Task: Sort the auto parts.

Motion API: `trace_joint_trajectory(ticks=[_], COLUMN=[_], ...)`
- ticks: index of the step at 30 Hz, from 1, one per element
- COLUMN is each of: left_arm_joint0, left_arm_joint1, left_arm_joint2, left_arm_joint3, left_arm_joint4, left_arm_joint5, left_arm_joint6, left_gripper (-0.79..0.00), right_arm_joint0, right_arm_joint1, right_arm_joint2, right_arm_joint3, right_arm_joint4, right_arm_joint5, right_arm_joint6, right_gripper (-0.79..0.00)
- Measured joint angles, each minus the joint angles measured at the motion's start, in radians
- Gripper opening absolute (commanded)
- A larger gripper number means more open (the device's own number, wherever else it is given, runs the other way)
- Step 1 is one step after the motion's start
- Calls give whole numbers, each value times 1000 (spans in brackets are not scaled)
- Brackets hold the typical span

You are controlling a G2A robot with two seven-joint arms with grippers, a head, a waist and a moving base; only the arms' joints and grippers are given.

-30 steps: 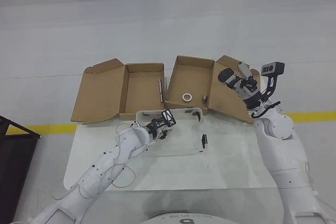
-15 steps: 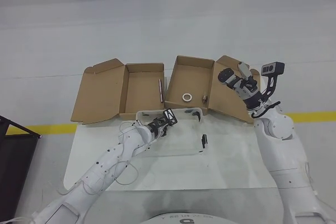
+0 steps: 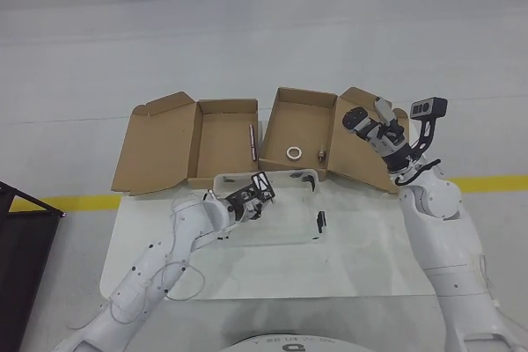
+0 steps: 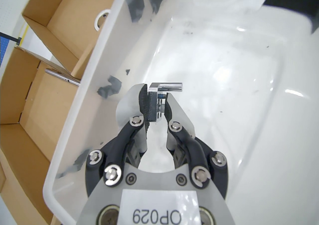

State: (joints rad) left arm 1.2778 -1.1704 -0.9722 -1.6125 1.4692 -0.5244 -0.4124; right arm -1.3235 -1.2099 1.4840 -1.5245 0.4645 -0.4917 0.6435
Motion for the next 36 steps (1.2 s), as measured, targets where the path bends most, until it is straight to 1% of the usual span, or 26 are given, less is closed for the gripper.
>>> trace_joint_trajectory(ticks=[4, 7, 10, 13, 16, 17, 26, 28, 30, 31, 34, 36], left_arm_joint0=[58, 87, 101, 95, 73, 67, 66, 74, 69, 59, 27, 21], left_arm_joint1=[20, 31, 39, 43, 46, 46, 46, 45, 44, 44, 53, 60], left_arm_joint2=[-115, -184, -234, -270, -292, -295, -294, -285, -286, -296, -342, -369], left_arm_joint3=[-84, -119, -129, -120, -94, -91, -90, -82, -64, -50, -35, -40], left_arm_joint4=[-128, -228, -327, -445, -570, -582, -581, -609, -680, -751, -915, -974], left_arm_joint5=[-35, -78, -119, -151, -155, -151, -147, -139, -136, -138, -144, -150], left_arm_joint6=[26, 37, 39, 15, -22, -33, -36, -29, -34, -50, -129, -172], left_gripper=[-785, -785, -785, -785, -785, -785, -785, -785, -785, -785, -785, -785], right_arm_joint0=[0, 0, 0, 0, 0, 0, 0, 0, 0, 0, 0, 0], right_arm_joint1=[0, 0, 0, 0, 0, 0, 0, 0, 0, 0, 0, 0], right_arm_joint2=[0, 0, 0, 0, 0, 0, 0, 0, 0, 0, 0, 0], right_arm_joint3=[0, 0, 0, 0, 0, 0, 0, 0, 0, 0, 0, 0], right_arm_joint4=[0, 0, 0, 0, 0, 0, 0, 0, 0, 0, 0, 0], right_arm_joint5=[0, 0, 0, 0, 0, 0, 0, 0, 0, 0, 0, 0], right_arm_joint6=[0, 0, 0, 0, 0, 0, 0, 0, 0, 0, 0, 0], right_gripper=[0, 0, 0, 0, 0, 0, 0, 0, 0, 0, 0, 0])
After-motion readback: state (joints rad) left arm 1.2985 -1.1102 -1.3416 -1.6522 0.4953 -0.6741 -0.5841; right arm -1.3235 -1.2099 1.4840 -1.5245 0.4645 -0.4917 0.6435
